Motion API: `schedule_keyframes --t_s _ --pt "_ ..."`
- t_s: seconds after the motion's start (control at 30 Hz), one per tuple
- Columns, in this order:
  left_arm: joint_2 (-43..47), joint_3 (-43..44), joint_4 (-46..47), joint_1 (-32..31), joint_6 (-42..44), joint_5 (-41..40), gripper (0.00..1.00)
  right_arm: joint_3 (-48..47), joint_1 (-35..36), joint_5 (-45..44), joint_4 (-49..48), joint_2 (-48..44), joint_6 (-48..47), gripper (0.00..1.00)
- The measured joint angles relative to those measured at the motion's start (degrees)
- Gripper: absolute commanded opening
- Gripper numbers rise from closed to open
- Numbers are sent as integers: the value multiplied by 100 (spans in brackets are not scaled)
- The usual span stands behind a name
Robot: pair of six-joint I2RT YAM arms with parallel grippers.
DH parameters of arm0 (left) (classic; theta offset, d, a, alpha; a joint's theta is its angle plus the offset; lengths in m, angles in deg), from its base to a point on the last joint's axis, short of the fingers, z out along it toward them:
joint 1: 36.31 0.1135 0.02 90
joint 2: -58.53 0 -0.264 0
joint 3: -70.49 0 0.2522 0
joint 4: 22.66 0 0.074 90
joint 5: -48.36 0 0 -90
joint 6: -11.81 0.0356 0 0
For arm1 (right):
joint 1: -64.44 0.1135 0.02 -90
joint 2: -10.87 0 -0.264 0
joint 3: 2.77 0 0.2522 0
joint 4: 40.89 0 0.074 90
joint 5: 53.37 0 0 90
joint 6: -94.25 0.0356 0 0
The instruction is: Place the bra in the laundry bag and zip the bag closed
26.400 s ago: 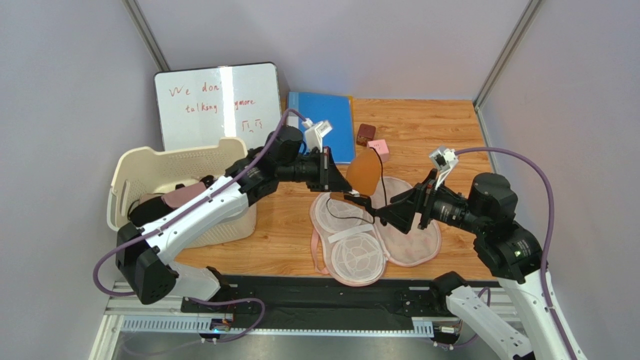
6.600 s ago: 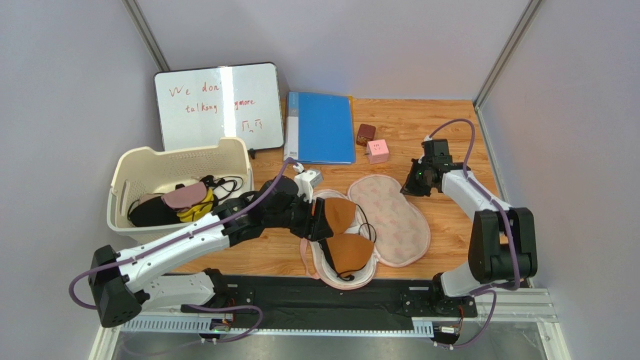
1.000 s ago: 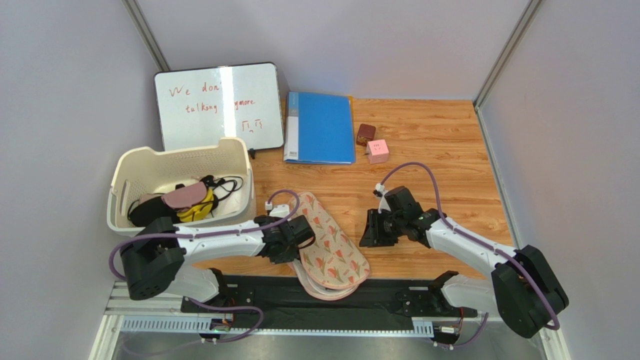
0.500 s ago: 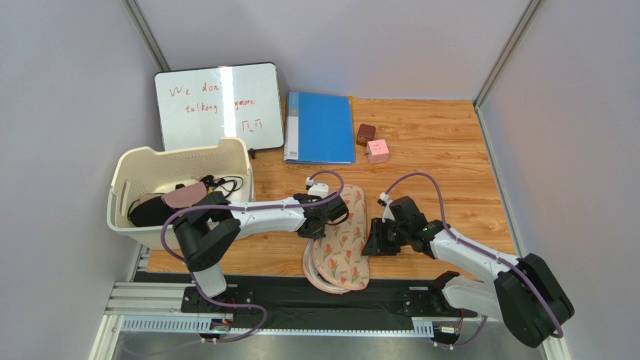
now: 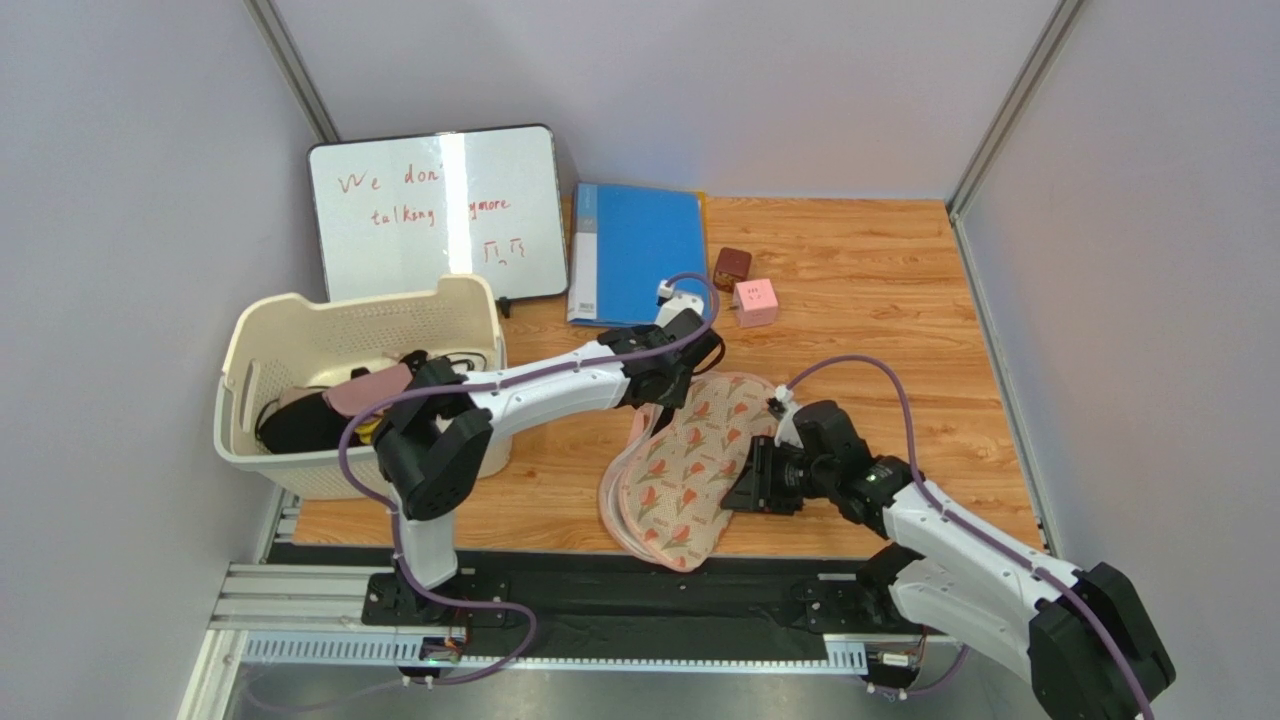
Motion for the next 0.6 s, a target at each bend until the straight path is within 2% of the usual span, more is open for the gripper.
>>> schedule_keyframes --t_s 0.17,0.27,0.4,0.43,0.53,0.6 --pt "1071 -601 -411 4 -35 -116 57 -181 20 72 229 -48 -22 37" --pt "2164 -1364 -549 17 -269 291 57 -280 20 144 299 -127 -70 41" --pt "3250 -2356 -457 -212 -667 1001 57 -337 20 212 507 -264 -188 51" --pt "3436 -2603 -393 -302 -793 1204 58 -337 20 214 560 -302 -201 59" --pt "3917 -3482 98 -529 -1283 1840 66 -337 20 219 719 -492 -258 70" --pt "4190 -4087 463 -597 -1633 2159 67 -334 20 223 793 -649 -267 72"
